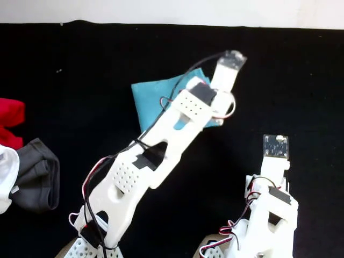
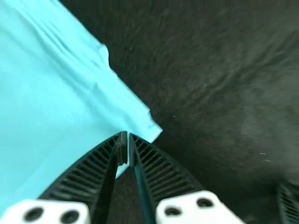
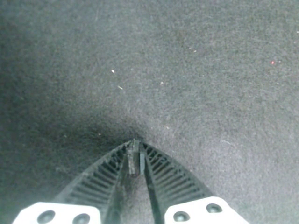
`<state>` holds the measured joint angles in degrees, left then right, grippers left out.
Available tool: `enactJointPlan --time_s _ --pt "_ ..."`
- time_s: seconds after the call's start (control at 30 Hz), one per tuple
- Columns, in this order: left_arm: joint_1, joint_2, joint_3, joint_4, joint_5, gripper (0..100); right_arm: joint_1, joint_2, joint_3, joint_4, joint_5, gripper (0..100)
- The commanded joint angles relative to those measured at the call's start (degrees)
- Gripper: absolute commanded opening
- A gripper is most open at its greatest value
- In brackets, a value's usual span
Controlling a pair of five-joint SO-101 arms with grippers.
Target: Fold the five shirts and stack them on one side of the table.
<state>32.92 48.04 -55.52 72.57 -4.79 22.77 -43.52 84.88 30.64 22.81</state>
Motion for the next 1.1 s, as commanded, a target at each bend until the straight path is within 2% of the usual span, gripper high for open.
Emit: enactJointPlan --time_s 0.0,0.13,0.3,0.57,0.73,0.9,1.07 --pt "-2.4 -0.9 -14.5 8.7 0.1 3 -1.1 -0.1 0.5 -1.3 0.2 0.6" --pt "-6.1 -0.8 -22.5 18.2 -0.1 4 -1.1 -0.1 0.5 -1.3 0.2 0.6" --pt "-13.5 0.2 -21.1 27.5 0.0 11 -1.1 -0.1 0.4 -1.3 0.2 0.6" --pt "-20.4 7.4 -14.2 27.8 0.0 10 -1.1 -0.1 0.4 -1.3 0.2 0.6" --pt "-19.1 10.4 -14.5 27.5 0.3 9 -1.1 -0.1 0.4 -1.3 0.2 0.6" --pt "-16.9 6.6 -18.6 28.0 0.4 9 -1.1 -0.1 0.4 -1.3 0.2 0.6" --pt "-18.9 -2.2 -20.8 28.5 0.4 9 -1.1 -0.1 0.4 -1.3 0.2 0.6"
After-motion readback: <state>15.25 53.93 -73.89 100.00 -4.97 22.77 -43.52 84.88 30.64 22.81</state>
